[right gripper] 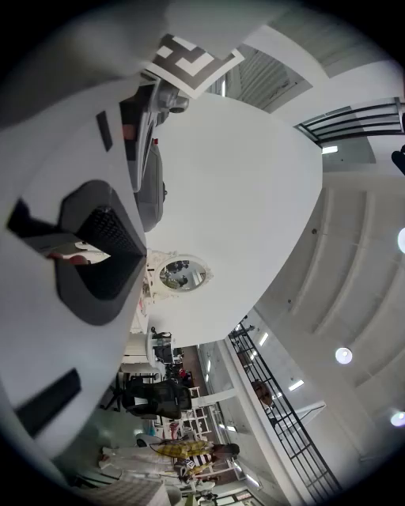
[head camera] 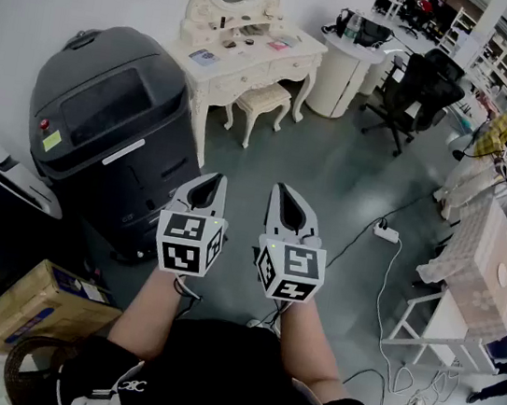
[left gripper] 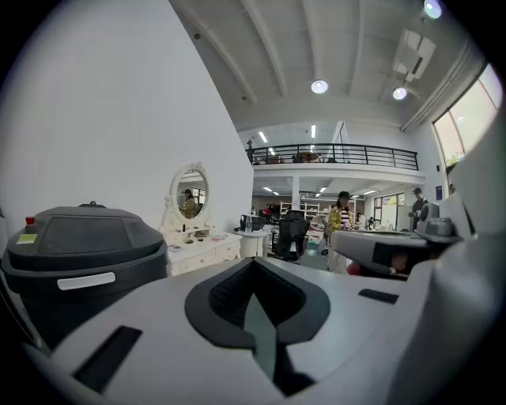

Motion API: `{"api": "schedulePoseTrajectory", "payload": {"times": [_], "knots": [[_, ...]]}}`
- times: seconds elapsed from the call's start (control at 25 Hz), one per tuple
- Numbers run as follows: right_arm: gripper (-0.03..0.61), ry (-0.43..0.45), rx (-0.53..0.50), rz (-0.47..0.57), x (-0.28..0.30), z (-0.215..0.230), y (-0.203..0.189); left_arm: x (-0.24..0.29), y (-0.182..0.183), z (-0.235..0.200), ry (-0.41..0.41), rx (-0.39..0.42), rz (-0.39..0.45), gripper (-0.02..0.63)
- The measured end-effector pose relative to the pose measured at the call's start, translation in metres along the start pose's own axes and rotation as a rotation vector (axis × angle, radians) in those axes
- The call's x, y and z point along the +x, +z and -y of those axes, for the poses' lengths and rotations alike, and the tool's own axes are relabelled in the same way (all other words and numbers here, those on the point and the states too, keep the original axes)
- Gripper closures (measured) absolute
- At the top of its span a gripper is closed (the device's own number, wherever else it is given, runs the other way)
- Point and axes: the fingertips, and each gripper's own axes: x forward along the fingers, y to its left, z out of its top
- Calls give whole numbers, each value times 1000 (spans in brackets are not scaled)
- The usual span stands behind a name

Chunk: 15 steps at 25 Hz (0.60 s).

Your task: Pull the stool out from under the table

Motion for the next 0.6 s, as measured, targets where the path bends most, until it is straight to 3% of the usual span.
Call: {"api": "schedulePoseTrajectory", "payload": {"times": [0.4,0.6], "knots": [[572,-6,39,7,1,57,11,37,9,42,9,35,-7,614],[572,-7,23,15,-4,83,18,51,13,62,19,14,-22,614]]}}
